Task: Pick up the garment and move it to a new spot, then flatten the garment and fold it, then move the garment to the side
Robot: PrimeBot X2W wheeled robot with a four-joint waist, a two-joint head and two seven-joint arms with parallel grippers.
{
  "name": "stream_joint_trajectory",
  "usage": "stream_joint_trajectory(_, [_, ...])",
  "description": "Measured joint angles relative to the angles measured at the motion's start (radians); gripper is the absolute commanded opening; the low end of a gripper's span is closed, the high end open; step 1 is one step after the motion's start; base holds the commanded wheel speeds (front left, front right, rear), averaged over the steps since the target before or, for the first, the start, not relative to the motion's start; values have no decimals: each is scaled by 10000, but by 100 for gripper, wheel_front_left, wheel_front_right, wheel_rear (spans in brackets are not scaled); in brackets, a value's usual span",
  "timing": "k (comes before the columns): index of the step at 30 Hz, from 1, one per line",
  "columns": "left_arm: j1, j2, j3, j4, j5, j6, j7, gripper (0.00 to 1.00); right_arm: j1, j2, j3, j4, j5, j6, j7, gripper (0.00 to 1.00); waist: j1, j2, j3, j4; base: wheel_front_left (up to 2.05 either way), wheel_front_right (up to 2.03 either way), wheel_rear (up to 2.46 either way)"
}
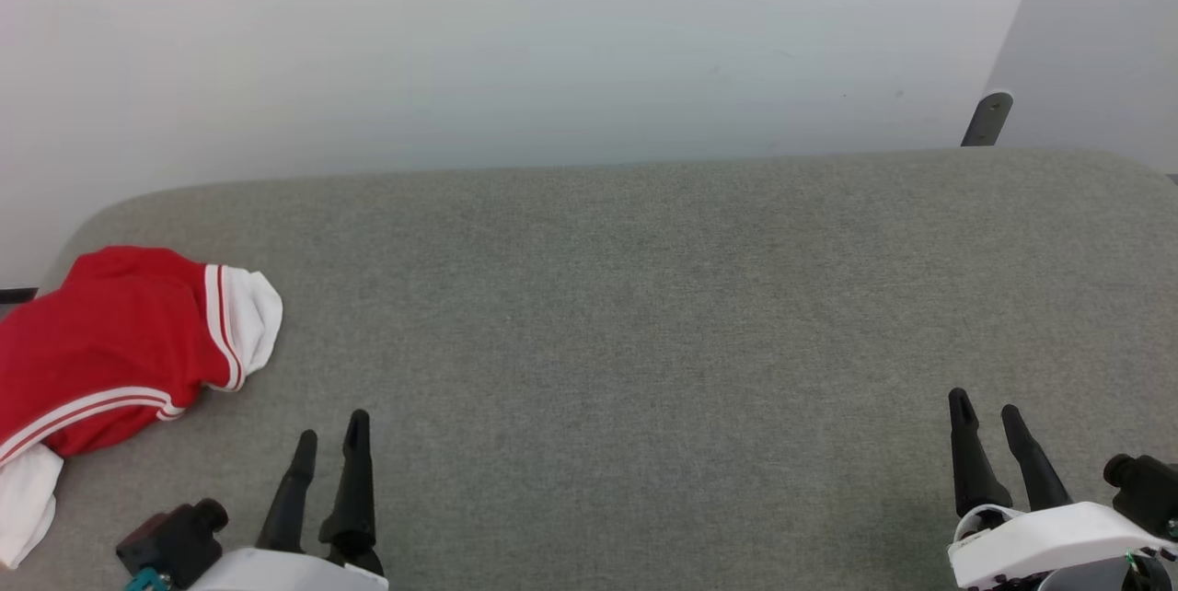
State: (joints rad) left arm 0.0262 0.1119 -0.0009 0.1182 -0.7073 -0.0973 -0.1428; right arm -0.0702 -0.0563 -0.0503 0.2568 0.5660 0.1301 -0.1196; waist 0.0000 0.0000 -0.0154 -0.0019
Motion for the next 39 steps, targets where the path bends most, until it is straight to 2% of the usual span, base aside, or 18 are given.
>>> stream_joint_trajectory(14, [157, -82, 81, -217, 1703, -198, -345, 100, 5, 31, 8, -90, -1484, 0, -276, 100, 0, 0, -55, -43, 0, 0, 0])
stream_joint_trajectory(39, [392, -69, -75, -560, 3850, -303, -874, 100, 35, 38, 146, -265, -3534, 0, -727, 100, 0, 0, -117, -64, 0, 0, 0])
